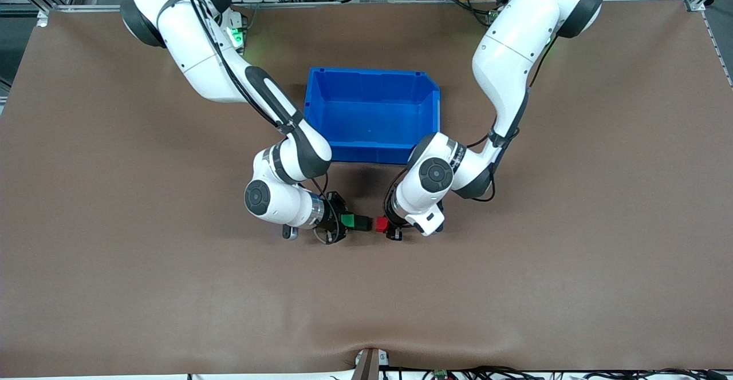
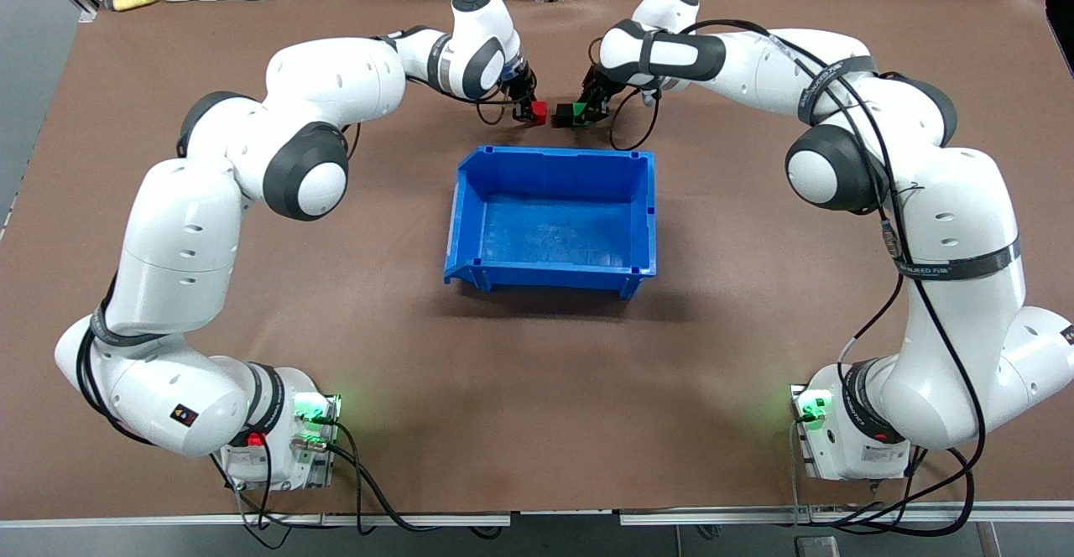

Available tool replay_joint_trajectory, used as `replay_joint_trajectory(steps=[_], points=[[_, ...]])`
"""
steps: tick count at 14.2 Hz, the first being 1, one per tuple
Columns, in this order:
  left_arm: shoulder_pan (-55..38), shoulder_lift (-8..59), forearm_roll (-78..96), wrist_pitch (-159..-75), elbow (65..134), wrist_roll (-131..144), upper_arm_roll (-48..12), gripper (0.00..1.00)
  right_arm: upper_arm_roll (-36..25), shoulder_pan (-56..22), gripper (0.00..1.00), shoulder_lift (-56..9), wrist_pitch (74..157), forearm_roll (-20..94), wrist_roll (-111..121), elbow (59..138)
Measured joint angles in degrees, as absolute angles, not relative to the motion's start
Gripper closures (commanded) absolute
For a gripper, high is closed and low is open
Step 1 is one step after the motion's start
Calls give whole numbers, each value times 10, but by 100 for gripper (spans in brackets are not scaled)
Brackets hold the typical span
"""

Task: Attach green and red cubes to black cube
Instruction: 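Press the green and red cubes against the black cube's sides, then open both grippers and lift away from the joined cubes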

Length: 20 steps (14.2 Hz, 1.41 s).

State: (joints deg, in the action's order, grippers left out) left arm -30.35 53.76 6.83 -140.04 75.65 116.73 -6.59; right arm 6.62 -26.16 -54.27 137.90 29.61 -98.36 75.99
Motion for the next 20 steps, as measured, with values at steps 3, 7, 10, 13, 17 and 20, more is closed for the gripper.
replay_joint_trajectory(steps=[3,7,10,13,17,20], points=[[-304,538,68,-1400,756,1167,-66,100,66,-276,96,-546,1410,296,-984,761],[-309,538,68,-1400,755,1167,-65,100,62,-280,6,-546,1414,295,-984,761],[-315,539,68,-1401,753,1167,-65,100,51,-281,0,-548,1414,291,-983,762],[-316,540,68,-1400,753,1167,-65,75,48,-281,0,-549,1413,291,-983,762],[-319,546,68,-1395,754,1167,-65,0,41,-279,0,-546,1400,277,-983,754],[-321,540,46,-1366,745,1147,-65,0,35,-257,0,-540,1304,255,-982,724]])
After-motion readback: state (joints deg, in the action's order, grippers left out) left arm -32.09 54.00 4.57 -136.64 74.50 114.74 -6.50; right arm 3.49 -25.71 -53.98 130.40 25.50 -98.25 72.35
